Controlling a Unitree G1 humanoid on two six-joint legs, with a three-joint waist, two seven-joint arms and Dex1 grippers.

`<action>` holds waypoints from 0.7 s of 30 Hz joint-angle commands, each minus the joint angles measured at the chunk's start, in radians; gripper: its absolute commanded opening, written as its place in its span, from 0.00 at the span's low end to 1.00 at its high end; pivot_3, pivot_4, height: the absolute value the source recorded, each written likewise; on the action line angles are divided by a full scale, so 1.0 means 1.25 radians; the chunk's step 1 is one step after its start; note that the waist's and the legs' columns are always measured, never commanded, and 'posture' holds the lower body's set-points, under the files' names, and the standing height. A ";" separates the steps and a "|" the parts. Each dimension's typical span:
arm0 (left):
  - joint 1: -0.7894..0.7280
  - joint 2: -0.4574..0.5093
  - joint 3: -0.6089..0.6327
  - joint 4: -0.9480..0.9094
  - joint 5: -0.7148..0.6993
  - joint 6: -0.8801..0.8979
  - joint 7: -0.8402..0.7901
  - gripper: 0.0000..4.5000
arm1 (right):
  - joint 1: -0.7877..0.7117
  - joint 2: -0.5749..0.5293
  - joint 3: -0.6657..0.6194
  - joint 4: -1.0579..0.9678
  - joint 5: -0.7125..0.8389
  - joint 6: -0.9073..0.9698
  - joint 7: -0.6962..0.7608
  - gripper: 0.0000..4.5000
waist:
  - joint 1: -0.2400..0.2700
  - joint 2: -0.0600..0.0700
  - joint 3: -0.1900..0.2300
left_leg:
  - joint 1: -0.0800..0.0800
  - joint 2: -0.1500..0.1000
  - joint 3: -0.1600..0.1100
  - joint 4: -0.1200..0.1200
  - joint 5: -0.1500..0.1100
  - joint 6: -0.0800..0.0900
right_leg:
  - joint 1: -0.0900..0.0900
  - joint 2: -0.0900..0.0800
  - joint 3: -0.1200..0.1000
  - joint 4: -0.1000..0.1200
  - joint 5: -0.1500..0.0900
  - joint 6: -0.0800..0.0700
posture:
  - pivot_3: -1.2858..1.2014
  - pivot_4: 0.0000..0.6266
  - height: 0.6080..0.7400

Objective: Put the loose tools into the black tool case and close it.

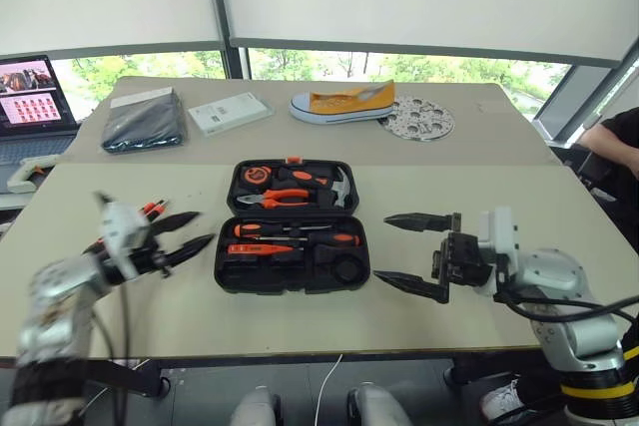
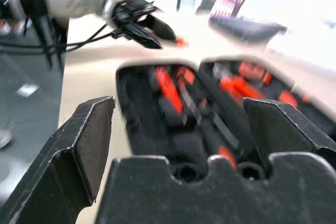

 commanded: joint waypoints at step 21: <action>0.063 0.131 0.172 0.150 0.000 0.201 0.217 1.00 | 0.063 0.097 0.020 -0.012 -0.002 -0.145 -0.013 1.00 | 0.027 -0.001 0.000 | 0.003 0.011 0.008 0.001 -0.003 -0.010 | -0.002 0.000 -0.007 -0.001 -0.001 -0.005 | 0.52 0.24 1.00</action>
